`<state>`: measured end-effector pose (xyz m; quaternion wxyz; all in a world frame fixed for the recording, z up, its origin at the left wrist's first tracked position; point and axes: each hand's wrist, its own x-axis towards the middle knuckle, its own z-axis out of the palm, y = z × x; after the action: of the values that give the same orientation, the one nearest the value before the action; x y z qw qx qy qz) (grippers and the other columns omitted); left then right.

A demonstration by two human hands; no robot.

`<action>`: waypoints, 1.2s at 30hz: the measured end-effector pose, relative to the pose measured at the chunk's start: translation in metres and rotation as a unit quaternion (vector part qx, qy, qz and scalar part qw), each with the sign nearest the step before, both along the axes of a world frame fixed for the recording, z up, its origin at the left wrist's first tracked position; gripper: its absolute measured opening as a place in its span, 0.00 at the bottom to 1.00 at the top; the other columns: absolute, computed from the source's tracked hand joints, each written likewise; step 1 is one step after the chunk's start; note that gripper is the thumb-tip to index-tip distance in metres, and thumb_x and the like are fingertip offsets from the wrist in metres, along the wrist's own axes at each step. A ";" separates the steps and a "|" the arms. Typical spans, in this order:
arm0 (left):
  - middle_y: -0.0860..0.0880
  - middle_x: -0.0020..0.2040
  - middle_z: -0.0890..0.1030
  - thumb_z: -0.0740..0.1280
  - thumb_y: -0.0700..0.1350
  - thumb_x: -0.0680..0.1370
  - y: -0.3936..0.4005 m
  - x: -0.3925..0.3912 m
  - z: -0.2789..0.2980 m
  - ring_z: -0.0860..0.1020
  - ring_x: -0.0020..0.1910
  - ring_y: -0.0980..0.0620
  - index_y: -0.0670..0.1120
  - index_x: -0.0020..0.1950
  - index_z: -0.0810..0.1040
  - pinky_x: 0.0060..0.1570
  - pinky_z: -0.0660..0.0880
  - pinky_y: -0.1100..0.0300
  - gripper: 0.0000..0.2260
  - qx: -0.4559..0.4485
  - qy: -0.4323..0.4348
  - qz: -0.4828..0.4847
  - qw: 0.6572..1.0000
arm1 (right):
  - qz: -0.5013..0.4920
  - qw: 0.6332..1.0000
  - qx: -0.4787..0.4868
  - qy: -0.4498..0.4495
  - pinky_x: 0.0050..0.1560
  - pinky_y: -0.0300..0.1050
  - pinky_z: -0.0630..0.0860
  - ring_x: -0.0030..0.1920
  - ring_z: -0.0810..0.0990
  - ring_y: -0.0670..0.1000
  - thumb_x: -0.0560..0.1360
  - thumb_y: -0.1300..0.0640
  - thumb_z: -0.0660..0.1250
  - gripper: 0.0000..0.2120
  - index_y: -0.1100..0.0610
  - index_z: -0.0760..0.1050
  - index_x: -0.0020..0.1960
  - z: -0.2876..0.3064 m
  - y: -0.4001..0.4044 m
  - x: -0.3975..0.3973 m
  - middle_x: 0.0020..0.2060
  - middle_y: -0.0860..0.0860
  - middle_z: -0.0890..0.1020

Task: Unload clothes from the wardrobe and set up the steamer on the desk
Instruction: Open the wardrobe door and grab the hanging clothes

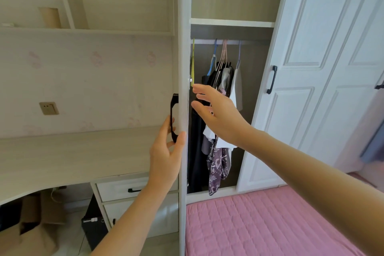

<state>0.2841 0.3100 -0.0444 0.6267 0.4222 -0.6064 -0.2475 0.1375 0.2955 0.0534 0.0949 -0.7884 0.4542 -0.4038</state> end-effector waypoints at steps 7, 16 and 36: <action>0.49 0.74 0.66 0.65 0.40 0.78 0.005 -0.014 0.008 0.61 0.73 0.56 0.44 0.74 0.65 0.72 0.58 0.63 0.24 -0.117 -0.123 0.167 0.971 | -0.063 0.990 0.022 0.123 0.67 0.46 0.64 0.69 0.69 0.51 0.81 0.48 0.56 0.23 0.52 0.61 0.74 -0.008 -0.005 -0.052 0.71 0.49 0.68; 0.43 0.69 0.72 0.63 0.33 0.76 0.009 -0.062 0.020 0.64 0.73 0.46 0.37 0.67 0.73 0.70 0.64 0.50 0.19 -0.289 -0.294 0.169 0.895 | -0.090 0.986 0.047 0.134 0.65 0.43 0.65 0.66 0.71 0.51 0.81 0.48 0.56 0.22 0.53 0.61 0.74 -0.024 -0.009 -0.096 0.70 0.50 0.70; 0.44 0.76 0.62 0.61 0.43 0.80 -0.228 -0.151 0.025 0.55 0.76 0.43 0.43 0.76 0.60 0.73 0.59 0.49 0.25 -0.049 -0.474 0.199 0.856 | -0.165 0.934 -0.012 0.315 0.66 0.50 0.70 0.65 0.69 0.54 0.81 0.51 0.55 0.20 0.58 0.64 0.70 -0.033 -0.203 -0.147 0.66 0.54 0.72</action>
<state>0.1333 0.0815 -0.0198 0.3186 0.5687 -0.7448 0.1424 -0.0096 0.0921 0.0207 -0.1302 -0.7903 0.5797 -0.1495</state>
